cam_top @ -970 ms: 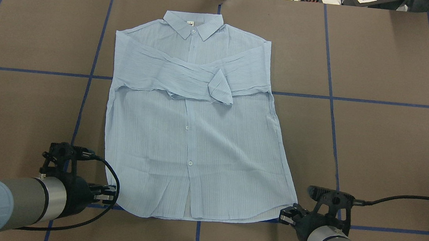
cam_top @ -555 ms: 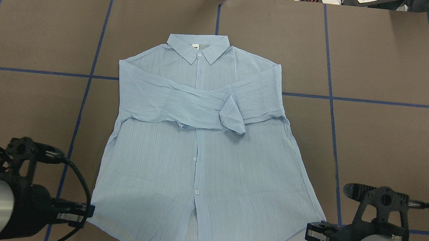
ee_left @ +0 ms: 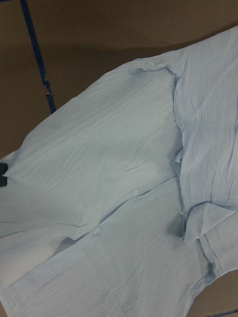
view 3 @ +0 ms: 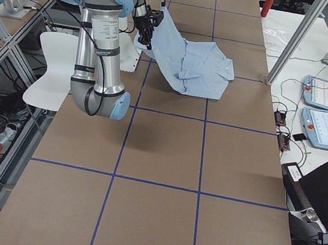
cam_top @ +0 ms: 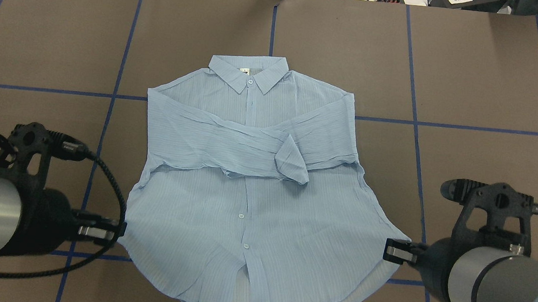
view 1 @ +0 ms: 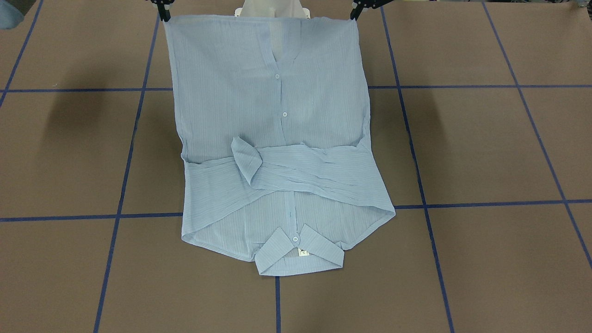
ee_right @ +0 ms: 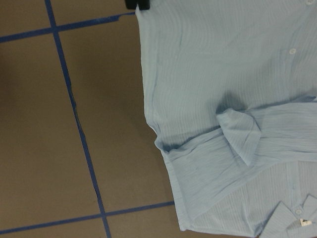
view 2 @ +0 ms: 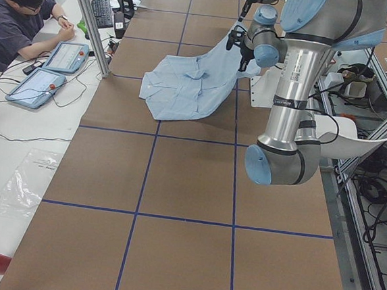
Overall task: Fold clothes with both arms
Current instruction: 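Lift the hem with both grippers and fold it toward the collar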
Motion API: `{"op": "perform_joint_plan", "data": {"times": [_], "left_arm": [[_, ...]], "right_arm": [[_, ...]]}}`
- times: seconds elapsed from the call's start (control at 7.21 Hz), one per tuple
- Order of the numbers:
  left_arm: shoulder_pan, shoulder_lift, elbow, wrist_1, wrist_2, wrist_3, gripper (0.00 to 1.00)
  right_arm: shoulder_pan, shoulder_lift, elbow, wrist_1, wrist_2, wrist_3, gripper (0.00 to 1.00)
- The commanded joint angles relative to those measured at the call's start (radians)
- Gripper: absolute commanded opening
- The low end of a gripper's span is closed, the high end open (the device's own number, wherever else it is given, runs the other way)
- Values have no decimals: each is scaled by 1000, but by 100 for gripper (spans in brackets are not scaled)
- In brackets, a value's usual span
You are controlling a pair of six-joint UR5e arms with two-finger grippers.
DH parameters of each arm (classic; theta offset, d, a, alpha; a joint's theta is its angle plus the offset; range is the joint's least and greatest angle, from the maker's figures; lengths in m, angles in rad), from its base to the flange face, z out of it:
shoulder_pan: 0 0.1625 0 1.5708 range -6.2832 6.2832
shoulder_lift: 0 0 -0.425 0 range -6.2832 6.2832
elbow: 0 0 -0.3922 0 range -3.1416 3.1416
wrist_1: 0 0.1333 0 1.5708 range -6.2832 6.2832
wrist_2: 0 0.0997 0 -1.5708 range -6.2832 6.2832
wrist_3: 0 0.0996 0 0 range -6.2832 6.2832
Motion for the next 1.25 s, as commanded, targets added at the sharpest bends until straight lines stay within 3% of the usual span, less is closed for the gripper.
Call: {"op": "perform_joint_plan", "data": {"times": [0.0, 0.28, 0.55, 0.97, 1.11], "left_arm": [[-171, -118, 139, 0, 4, 125, 0], [-257, -170, 247, -51, 4, 127, 0], [-292, -170, 427, -186, 24, 165, 0], [-301, -170, 730, -497, 92, 184, 0], [-304, -170, 810, -571, 93, 184, 0]], "right_arm": [[209, 94, -155, 92, 44, -138, 0], [362, 96, -397, 363, 101, -199, 0], [387, 96, -590, 518, 107, -235, 0], [439, 105, -765, 697, 106, -271, 0], [444, 105, -864, 761, 103, -275, 0]]}}
